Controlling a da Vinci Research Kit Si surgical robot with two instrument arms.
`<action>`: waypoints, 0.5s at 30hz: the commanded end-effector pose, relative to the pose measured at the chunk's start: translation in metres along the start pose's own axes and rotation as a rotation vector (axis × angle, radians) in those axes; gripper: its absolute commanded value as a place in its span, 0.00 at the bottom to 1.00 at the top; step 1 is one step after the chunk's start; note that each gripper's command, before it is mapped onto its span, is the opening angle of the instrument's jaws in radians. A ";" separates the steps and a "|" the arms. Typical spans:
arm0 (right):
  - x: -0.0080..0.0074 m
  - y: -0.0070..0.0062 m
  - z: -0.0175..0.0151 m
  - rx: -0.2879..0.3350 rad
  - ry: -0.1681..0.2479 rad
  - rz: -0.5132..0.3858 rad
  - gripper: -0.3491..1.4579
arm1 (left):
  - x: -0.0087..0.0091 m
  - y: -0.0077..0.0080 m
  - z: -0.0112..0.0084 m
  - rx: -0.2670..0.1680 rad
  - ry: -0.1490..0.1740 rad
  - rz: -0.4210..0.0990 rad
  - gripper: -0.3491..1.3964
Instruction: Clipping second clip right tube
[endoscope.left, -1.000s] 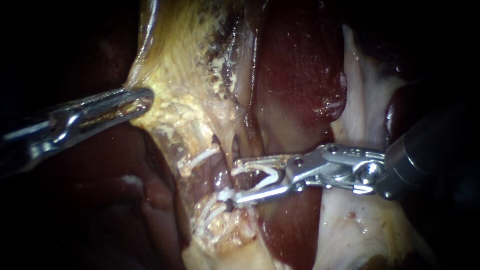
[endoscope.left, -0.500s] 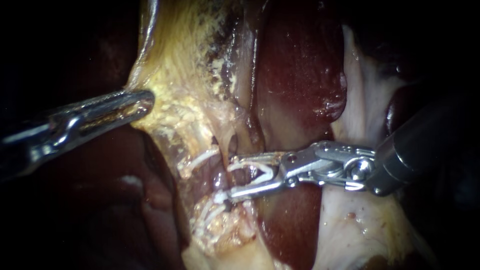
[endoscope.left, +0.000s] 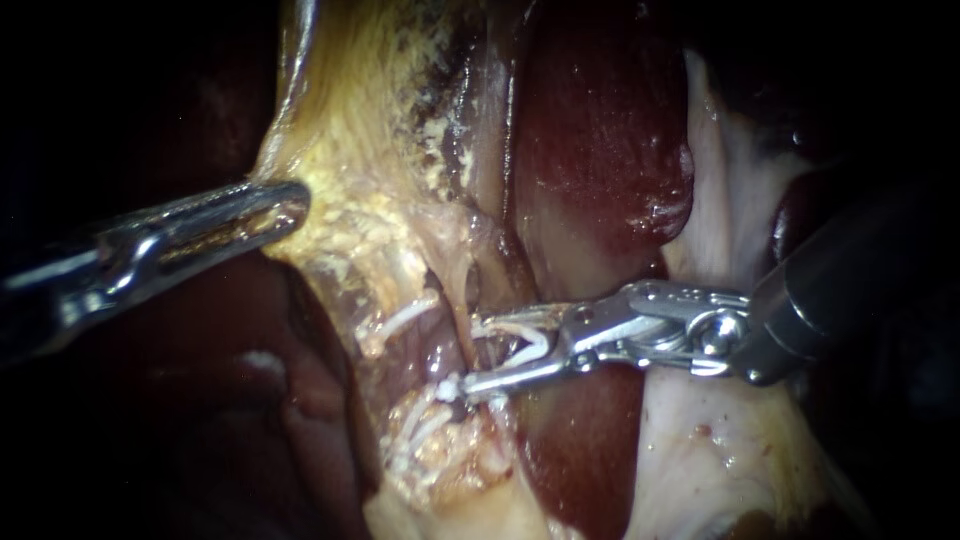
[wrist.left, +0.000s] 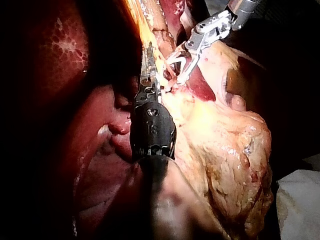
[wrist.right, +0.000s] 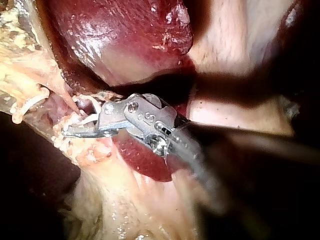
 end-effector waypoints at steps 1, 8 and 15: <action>-0.0001 0.0000 0.0004 0.003 -0.001 -0.002 0.49 | 0.0001 0.0000 0.0001 0.001 0.000 0.000 0.00; -0.0003 -0.0001 0.0017 0.013 -0.006 -0.005 0.48 | 0.0001 -0.0001 0.0001 0.001 0.000 0.000 0.00; -0.0002 -0.0002 0.0007 -0.011 0.000 0.050 0.00 | 0.0001 -0.0001 0.0001 0.001 0.000 0.000 0.00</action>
